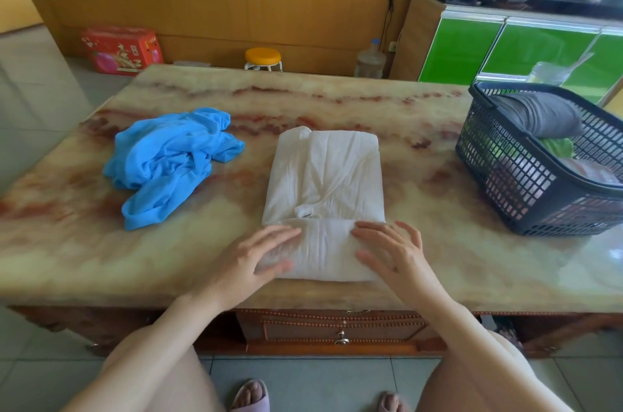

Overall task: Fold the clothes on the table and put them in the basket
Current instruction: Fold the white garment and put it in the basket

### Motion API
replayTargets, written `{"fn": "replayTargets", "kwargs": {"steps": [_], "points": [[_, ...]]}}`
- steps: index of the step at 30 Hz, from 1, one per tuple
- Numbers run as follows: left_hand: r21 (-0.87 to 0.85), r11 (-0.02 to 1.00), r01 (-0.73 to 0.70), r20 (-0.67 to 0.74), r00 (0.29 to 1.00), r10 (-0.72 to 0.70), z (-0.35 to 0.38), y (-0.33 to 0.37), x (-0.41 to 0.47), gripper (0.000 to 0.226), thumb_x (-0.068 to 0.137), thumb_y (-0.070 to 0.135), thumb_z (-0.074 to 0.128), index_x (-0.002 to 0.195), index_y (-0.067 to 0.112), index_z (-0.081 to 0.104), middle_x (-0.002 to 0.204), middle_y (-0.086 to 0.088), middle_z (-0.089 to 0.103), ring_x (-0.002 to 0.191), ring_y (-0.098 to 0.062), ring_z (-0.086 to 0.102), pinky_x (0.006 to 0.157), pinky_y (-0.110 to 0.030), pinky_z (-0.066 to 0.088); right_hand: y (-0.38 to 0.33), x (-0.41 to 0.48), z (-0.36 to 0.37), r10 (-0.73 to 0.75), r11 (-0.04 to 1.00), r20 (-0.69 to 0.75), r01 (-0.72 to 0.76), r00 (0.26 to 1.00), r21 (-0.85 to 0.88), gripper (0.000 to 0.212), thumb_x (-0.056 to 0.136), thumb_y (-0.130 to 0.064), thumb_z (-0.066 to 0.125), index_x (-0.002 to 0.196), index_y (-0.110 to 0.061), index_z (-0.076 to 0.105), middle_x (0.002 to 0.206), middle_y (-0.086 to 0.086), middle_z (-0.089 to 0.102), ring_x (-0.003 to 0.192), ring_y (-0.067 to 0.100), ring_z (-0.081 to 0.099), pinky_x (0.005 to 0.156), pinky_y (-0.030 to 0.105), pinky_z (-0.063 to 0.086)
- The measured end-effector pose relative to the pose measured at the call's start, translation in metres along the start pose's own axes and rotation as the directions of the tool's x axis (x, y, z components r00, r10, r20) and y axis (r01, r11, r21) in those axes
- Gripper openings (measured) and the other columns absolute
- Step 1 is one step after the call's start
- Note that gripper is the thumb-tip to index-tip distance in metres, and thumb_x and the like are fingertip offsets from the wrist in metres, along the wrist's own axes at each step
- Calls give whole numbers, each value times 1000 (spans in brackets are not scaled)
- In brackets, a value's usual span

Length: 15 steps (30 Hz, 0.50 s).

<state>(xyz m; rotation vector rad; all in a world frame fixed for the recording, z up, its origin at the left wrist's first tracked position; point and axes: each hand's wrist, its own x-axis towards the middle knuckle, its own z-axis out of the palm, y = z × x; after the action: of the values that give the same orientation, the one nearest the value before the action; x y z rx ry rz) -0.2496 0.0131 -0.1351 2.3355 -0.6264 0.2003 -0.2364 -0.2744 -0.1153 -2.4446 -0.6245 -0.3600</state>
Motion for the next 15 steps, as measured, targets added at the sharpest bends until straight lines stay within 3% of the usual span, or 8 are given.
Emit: {"fn": "replayTargets", "kwargs": {"steps": [2, 5, 8, 12, 13, 15], "points": [[109, 993, -34, 55, 998, 28, 1, -5, -4, 66, 82, 69, 48, 141, 43, 36, 148, 27, 27, 132, 5, 31, 109, -18, 25, 6, -10, -3, -13, 1000, 138, 11, 990, 18, 70, 82, -70, 49, 140, -30, 44, 148, -22, 31, 138, -8, 22, 117, 30, 3], [222, 974, -53, 88, 996, 34, 4, -7, -2, 76, 78, 72, 48, 145, 44, 25, 151, 27, 22, 129, 4, 28, 109, -24, 22, 5, -16, -9, -22, 1000, 226, 24, 974, -7, 82, 75, -59, 68, 142, -33, 28, 151, -28, 13, 138, -17, 0, 116, 23, -4], [299, 953, -48, 89, 996, 22, 2, -6, 1, 76, 78, 72, 46, 146, 42, 27, 148, 25, 28, 126, 3, 30, 103, -20, 20, 5, -11, -13, 75, 997, 248, -79, 966, 5, 70, 74, -38, 77, 128, -37, 32, 137, -39, 22, 119, -36, -1, 115, 23, -1], [254, 967, -26, -70, 997, 45, 2, -12, 3, 60, 75, 53, 61, 131, 33, 52, 130, 25, 48, 118, 3, 41, 97, -15, 21, 20, -3, -5, 128, 991, 197, -120, 972, -52, 52, 80, -18, 68, 121, -40, 46, 124, -44, 39, 108, -30, 36, 119, 41, 6], [212, 977, -10, -123, 992, 37, 3, -16, 4, 55, 74, 42, 69, 126, 31, 57, 124, 24, 51, 116, 2, 44, 97, -14, 21, 18, -1, -5, 144, 989, 167, -137, 975, -50, 51, 81, -9, 65, 120, -38, 49, 119, -42, 45, 107, -30, 36, 119, 41, 5], [135, 990, 41, -202, 979, -13, 7, -18, 9, 54, 66, 17, 83, 116, 27, 65, 116, 17, 58, 112, 1, 47, 98, -14, 23, 9, 2, -8, 198, 980, 125, -201, 972, 10, 48, 85, 1, 57, 115, -37, 52, 108, -26, 62, 107, -38, 20, 118, 34, 3]]}}
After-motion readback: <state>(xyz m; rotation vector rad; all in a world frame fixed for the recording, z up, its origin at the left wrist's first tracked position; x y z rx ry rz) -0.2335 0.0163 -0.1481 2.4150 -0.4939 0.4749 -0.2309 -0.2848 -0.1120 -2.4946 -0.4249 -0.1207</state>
